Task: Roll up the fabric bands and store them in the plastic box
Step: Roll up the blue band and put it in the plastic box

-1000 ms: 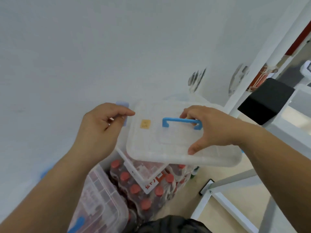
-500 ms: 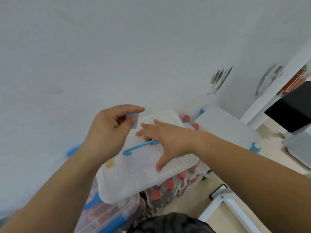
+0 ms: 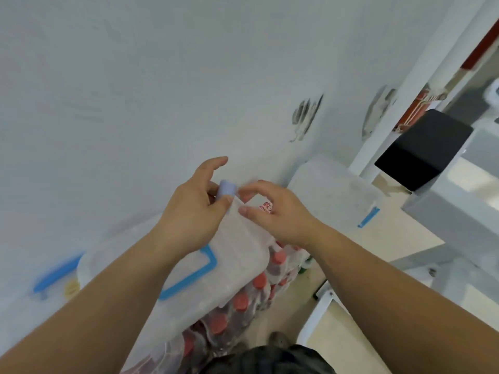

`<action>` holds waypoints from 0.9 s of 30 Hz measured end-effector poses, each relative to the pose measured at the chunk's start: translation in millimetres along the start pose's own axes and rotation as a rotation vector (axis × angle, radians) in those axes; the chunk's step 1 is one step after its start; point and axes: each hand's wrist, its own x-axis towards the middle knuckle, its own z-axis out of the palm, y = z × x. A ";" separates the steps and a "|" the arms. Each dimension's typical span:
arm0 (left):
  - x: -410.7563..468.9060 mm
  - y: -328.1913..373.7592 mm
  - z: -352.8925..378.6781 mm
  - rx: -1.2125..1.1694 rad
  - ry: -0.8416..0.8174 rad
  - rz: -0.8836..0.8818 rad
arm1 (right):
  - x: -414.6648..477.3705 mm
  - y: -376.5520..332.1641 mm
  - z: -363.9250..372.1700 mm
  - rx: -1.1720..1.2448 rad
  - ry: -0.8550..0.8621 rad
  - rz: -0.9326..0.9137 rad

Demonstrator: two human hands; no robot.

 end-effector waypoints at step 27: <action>201.9 37.5 253.0 0.963 -0.749 0.346 | -47.1 215.7 -96.3 0.107 0.477 0.913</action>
